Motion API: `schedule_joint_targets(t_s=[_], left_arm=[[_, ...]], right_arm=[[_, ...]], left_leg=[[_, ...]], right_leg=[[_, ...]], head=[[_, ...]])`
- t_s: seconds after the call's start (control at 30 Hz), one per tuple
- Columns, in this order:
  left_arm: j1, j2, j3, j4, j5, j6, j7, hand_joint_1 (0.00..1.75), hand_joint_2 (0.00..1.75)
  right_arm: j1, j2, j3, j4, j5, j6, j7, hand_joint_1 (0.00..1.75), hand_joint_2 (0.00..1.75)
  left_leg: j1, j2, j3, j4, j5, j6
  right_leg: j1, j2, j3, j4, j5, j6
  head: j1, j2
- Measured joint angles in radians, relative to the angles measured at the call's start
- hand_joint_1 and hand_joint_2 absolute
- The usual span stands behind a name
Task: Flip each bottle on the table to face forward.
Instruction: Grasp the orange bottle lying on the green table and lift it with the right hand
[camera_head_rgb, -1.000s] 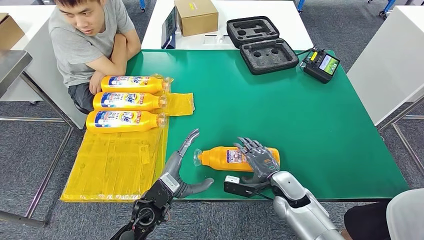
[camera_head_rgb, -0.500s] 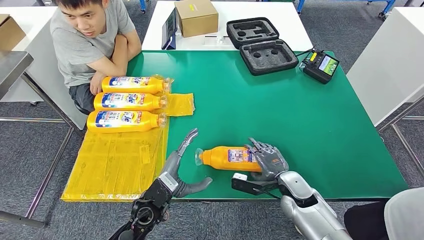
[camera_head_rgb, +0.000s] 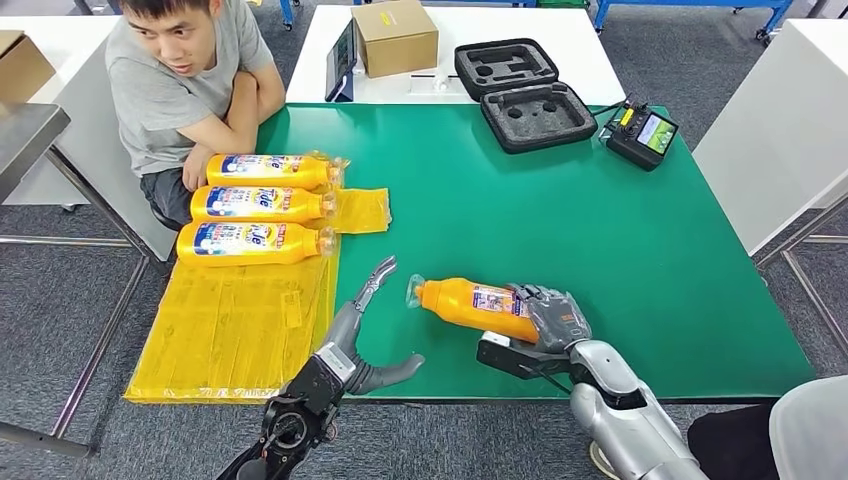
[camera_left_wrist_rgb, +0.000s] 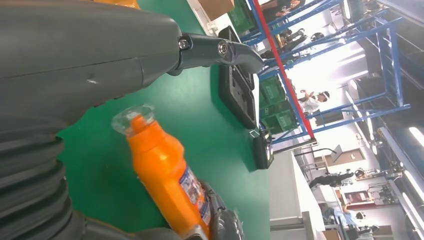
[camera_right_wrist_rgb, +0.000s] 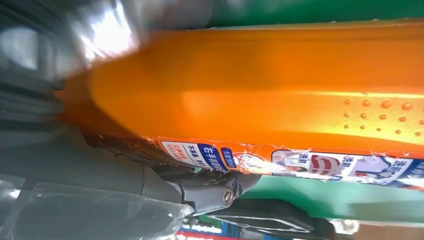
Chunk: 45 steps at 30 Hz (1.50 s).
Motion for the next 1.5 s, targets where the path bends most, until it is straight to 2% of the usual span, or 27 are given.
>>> schedule_joint_targets(t_s=[0.17,0.3,0.53,0.63,0.97,1.1,1.3,1.5], left_arm=[[0.0,-0.001,0.0,0.0,0.0,-0.001,0.0,0.0,1.75],[0.0,-0.004,0.0,0.0,-0.004,0.006,0.0,0.0,1.75],[0.001,-0.02,0.001,-0.015,0.031,0.148,0.0,0.0,1.75],[0.003,-0.024,0.004,-0.025,0.051,0.178,0.0,0.0,1.75],[0.01,-0.031,0.013,-0.029,0.103,0.188,-0.001,0.0,1.75],[0.011,-0.033,0.014,-0.024,0.154,0.165,-0.001,0.0,1.75],[0.019,-0.031,0.008,-0.009,0.246,0.055,0.026,0.0,1.75],[0.03,-0.03,-0.005,0.002,0.252,0.029,0.037,0.0,1.75]], right_arm=[[0.021,0.005,-0.038,-0.009,-0.029,0.01,-0.029,1.75,1.75],[0.049,0.012,-0.079,-0.033,-0.135,0.046,-0.127,1.75,1.75],[0.158,0.044,-0.158,-0.158,-0.374,0.135,-0.289,1.75,1.75],[0.197,0.057,-0.179,-0.199,-0.414,0.145,-0.309,1.75,1.75],[0.321,0.101,-0.22,-0.335,-0.49,0.143,-0.341,1.75,1.75],[0.35,0.122,-0.231,-0.378,-0.501,0.132,-0.347,1.75,1.75],[0.369,0.161,-0.278,-0.417,-0.522,0.087,-0.39,1.75,1.75],[0.372,0.192,-0.317,-0.444,-0.528,0.049,-0.411,1.75,1.75]], left_leg=[[0.0,0.0,0.006,0.0,-0.002,0.001],[0.0,0.0,0.011,0.0,-0.006,0.001],[0.001,0.002,0.01,0.0,-0.007,0.0],[0.002,0.002,0.007,0.0,-0.007,-0.001],[0.002,0.002,-0.001,0.0,-0.006,-0.001],[0.002,0.002,-0.002,0.0,-0.006,-0.001],[0.002,0.002,-0.003,0.0,-0.006,-0.001],[0.001,0.002,-0.004,0.0,-0.006,-0.001]], right_leg=[[0.0,0.0,0.004,-0.001,-0.001,0.001],[0.0,0.001,0.007,-0.002,-0.003,0.001],[0.001,0.003,0.012,-0.002,-0.002,0.0],[0.002,0.003,0.009,-0.002,-0.002,0.0],[0.002,0.003,0.003,-0.001,-0.002,0.0],[0.002,0.003,0.001,-0.001,-0.002,0.0],[0.002,0.003,0.0,-0.001,-0.002,0.0],[0.002,0.003,-0.001,-0.001,-0.002,0.0]], head=[[0.0,0.0],[0.0,0.0],[0.0,0.0],[0.0,0.0],[0.0,0.0],[0.0,0.0],[0.0,0.0],[0.0,0.0]])
